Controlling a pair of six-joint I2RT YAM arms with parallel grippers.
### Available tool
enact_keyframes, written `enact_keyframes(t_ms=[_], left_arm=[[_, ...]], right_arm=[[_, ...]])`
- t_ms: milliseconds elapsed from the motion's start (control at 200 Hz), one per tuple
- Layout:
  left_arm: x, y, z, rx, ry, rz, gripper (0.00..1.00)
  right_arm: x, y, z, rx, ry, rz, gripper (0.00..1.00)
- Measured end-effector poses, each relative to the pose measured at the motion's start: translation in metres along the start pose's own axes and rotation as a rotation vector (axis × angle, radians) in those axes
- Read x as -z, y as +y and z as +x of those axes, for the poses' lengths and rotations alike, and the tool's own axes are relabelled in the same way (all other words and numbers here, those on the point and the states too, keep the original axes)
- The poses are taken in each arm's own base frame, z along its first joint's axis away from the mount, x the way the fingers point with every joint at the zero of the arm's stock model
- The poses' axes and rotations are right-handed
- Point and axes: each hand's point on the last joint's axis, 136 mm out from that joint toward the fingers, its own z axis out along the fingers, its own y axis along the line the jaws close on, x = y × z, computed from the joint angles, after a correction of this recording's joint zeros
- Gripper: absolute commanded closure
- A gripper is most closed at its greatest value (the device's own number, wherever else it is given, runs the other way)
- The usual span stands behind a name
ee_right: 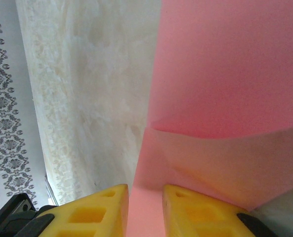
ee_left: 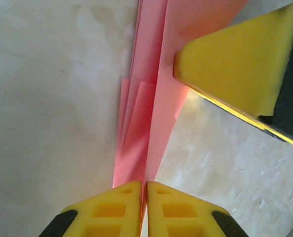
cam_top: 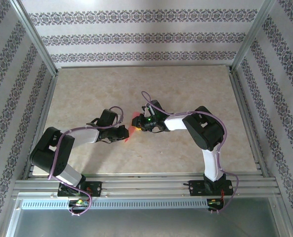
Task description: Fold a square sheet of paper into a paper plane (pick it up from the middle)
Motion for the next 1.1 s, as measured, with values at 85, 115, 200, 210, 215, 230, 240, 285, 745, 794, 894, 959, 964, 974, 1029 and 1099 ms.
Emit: enact_keyframes(t_ms=[85, 115, 200, 210, 215, 230, 240, 285, 745, 794, 894, 959, 964, 974, 1029, 1099], left_arm=[[0.000, 0.001, 0.000, -0.003, 0.002, -0.001, 0.88], [0.000, 0.001, 0.000, -0.006, 0.002, -0.002, 0.88], [0.000, 0.001, 0.001, -0.012, 0.004, -0.004, 0.88], [0.000, 0.001, 0.001, -0.013, 0.003, -0.005, 0.88], [0.000, 0.002, 0.001, -0.013, 0.003, -0.006, 0.88], [0.000, 0.002, 0.001, -0.014, 0.003, -0.007, 0.88], [0.000, 0.002, 0.001, -0.015, 0.004, -0.007, 0.87], [0.000, 0.002, 0.001, -0.018, 0.005, -0.009, 0.84], [0.003, 0.004, 0.012, -0.044, 0.040, -0.007, 0.85], [0.002, 0.004, 0.012, -0.046, 0.042, -0.008, 0.86], [0.002, 0.005, 0.013, -0.053, 0.043, -0.009, 0.85], [0.002, 0.005, 0.013, -0.059, 0.044, -0.010, 0.80], [0.002, 0.005, 0.013, -0.059, 0.044, -0.010, 0.80], [0.002, 0.005, 0.013, -0.059, 0.045, -0.010, 0.80], [0.002, 0.006, 0.014, -0.065, 0.046, -0.011, 0.76], [0.002, 0.006, 0.014, -0.070, 0.048, -0.013, 0.73]], right_arm=[[0.000, 0.000, 0.000, 0.000, 0.000, 0.000, 0.72], [0.000, 0.000, 0.000, 0.000, 0.000, 0.000, 0.72], [0.000, 0.000, 0.000, -0.001, 0.001, 0.002, 0.72], [0.000, 0.000, 0.000, -0.001, 0.001, 0.001, 0.72], [0.000, 0.000, 0.000, -0.001, 0.001, 0.001, 0.72], [0.000, 0.000, 0.000, -0.001, 0.001, 0.002, 0.72], [0.000, 0.000, 0.000, -0.001, 0.001, 0.001, 0.72], [0.000, 0.000, 0.000, -0.002, 0.001, 0.002, 0.72], [-0.001, 0.000, 0.000, -0.006, 0.005, 0.007, 0.72], [-0.001, 0.000, 0.000, -0.006, 0.005, 0.007, 0.72], [-0.001, 0.000, 0.000, -0.006, 0.006, 0.007, 0.73], [-0.001, 0.000, 0.000, -0.006, 0.006, 0.007, 0.73], [-0.001, 0.000, 0.000, -0.006, 0.006, 0.007, 0.73], [-0.001, 0.000, 0.000, -0.006, 0.006, 0.007, 0.73], [-0.001, 0.000, 0.000, -0.007, 0.006, 0.007, 0.73], [-0.001, -0.001, 0.000, -0.007, 0.006, 0.008, 0.73]])
